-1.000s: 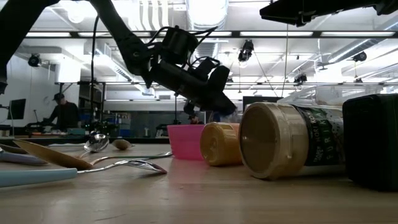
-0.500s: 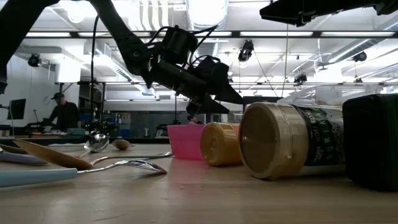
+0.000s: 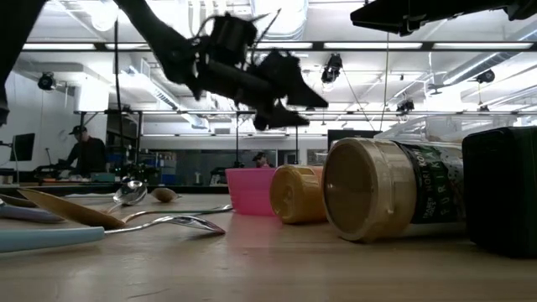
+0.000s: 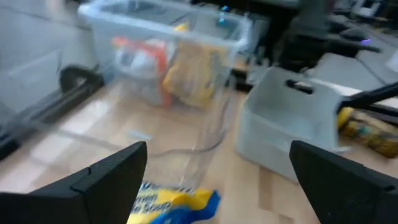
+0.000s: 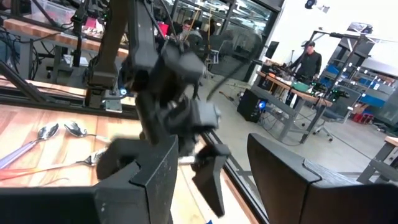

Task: Pick & Place Food Item
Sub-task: Put the blue noodle pack into the white bin

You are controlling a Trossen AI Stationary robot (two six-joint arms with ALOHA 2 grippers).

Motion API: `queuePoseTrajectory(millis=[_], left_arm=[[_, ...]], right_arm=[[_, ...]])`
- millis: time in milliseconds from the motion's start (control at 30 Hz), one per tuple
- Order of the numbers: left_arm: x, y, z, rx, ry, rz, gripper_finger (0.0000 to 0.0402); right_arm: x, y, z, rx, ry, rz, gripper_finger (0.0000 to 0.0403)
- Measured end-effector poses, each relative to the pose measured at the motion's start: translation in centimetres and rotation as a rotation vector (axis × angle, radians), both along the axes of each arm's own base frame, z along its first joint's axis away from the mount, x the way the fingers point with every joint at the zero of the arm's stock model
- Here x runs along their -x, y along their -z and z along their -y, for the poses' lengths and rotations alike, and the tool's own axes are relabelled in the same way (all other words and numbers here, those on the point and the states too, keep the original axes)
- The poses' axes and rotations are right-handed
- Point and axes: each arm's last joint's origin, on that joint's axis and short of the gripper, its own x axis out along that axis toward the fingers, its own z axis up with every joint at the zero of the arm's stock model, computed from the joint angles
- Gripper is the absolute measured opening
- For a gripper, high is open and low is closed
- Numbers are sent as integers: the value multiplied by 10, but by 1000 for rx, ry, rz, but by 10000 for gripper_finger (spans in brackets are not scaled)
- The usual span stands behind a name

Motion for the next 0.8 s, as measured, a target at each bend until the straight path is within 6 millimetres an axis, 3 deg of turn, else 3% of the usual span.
queuePoseTrajectory(millis=[200,433,800], left_arm=[[35,-45,4,-86,8,7,396],[101,-84,20,-225,22,110,396],[195,-81,42,-281,-33,234,396]], right_arm=[[0,0,0,0,0,-1,192],[0,0,0,0,0,-3,192],[0,0,0,0,0,-3,192]])
